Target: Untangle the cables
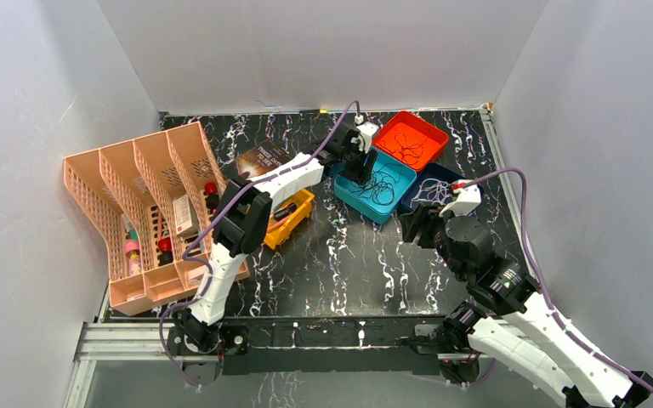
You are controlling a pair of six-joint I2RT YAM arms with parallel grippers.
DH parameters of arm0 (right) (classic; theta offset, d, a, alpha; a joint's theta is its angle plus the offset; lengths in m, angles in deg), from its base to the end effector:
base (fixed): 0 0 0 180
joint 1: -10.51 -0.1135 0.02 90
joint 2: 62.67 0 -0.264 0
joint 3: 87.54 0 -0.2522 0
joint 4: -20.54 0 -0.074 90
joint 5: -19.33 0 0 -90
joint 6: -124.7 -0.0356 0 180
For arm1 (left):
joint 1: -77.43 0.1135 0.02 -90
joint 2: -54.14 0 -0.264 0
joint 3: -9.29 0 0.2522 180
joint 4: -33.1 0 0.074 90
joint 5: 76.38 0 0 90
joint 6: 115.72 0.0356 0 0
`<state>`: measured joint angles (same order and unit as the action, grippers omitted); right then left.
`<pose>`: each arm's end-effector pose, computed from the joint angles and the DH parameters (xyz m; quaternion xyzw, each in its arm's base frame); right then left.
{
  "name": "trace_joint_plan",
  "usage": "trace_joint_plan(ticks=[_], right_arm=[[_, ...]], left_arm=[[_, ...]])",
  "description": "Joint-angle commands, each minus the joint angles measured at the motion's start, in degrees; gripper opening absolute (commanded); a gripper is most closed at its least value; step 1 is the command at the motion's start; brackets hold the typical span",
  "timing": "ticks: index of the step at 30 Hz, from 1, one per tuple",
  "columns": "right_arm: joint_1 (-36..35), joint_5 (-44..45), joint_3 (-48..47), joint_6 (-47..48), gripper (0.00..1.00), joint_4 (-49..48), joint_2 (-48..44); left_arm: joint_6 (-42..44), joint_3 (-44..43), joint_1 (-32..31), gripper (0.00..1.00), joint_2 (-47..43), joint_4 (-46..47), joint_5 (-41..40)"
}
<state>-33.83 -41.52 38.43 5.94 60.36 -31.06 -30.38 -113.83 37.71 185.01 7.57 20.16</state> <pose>0.1041 0.0775 0.3166 0.0419 0.7930 0.1783 0.5811 0.4082 -0.3444 0.2191 0.2905 0.8296 -0.2256 0.4202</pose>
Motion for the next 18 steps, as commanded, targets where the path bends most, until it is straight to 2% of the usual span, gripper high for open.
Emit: trace_joint_plan(ticks=[1, 11, 18], right_arm=[[0.00, 0.11, 0.08, -0.43, 0.74, -1.72, -0.24], [-0.04, -0.27, 0.49, -0.77, 0.74, -1.64, -0.28], [0.03, -0.24, 0.63, -0.71, 0.73, -1.76, -0.59]], left_arm=[[0.97, -4.02, 0.63, 0.54, 0.19, -0.87, 0.72], [1.06, -6.04, 0.70, 0.53, 3.57, -1.10, 2.62], [0.71, -6.27, 0.70, 0.52, 1.17, -1.12, 3.84]])
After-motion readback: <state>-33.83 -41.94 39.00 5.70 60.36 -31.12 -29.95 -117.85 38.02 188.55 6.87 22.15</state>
